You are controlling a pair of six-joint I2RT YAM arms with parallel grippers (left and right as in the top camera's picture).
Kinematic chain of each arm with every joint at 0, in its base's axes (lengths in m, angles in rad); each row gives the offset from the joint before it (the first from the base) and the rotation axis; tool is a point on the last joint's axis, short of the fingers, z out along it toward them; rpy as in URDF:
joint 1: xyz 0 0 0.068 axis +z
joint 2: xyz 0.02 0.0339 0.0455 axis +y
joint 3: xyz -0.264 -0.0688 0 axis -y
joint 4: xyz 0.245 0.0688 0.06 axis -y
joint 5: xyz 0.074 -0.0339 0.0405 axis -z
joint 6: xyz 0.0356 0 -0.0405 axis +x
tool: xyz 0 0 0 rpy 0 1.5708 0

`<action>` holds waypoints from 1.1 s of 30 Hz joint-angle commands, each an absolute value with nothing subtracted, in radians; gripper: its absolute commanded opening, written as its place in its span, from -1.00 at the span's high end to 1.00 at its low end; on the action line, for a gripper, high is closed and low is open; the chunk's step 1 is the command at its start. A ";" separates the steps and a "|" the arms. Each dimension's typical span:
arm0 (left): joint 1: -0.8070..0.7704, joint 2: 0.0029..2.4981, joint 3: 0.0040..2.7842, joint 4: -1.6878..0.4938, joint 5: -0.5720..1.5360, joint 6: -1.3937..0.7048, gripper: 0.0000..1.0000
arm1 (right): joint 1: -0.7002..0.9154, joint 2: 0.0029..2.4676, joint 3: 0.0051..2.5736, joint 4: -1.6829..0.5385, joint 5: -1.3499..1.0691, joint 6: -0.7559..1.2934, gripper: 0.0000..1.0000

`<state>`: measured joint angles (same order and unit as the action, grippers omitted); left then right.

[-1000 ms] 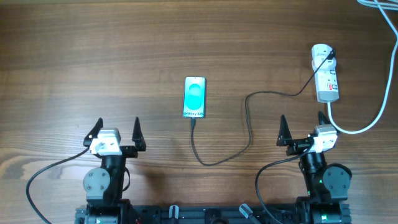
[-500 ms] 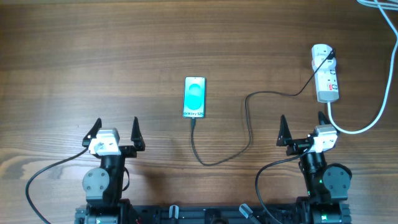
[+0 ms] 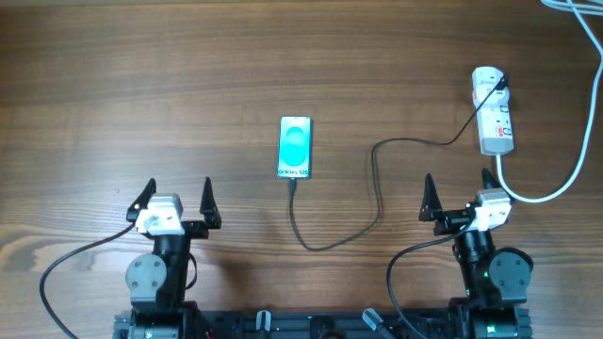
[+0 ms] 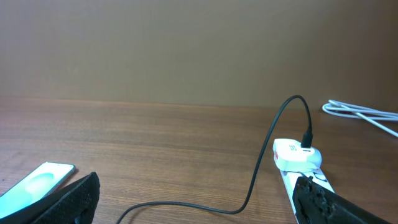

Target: Plug charger to phone and switch on socket

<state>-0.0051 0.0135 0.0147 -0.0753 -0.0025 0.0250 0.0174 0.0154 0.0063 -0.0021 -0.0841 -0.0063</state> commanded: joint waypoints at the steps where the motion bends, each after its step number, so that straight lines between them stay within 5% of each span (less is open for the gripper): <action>1: -0.008 0.003 0.006 -0.076 0.002 0.023 -1.00 | 0.022 0.005 0.005 0.001 -0.071 -0.023 -1.00; 33: -0.008 0.003 0.006 -0.076 -0.020 0.021 -1.00 | 0.022 0.005 0.005 0.001 -0.071 -0.023 -1.00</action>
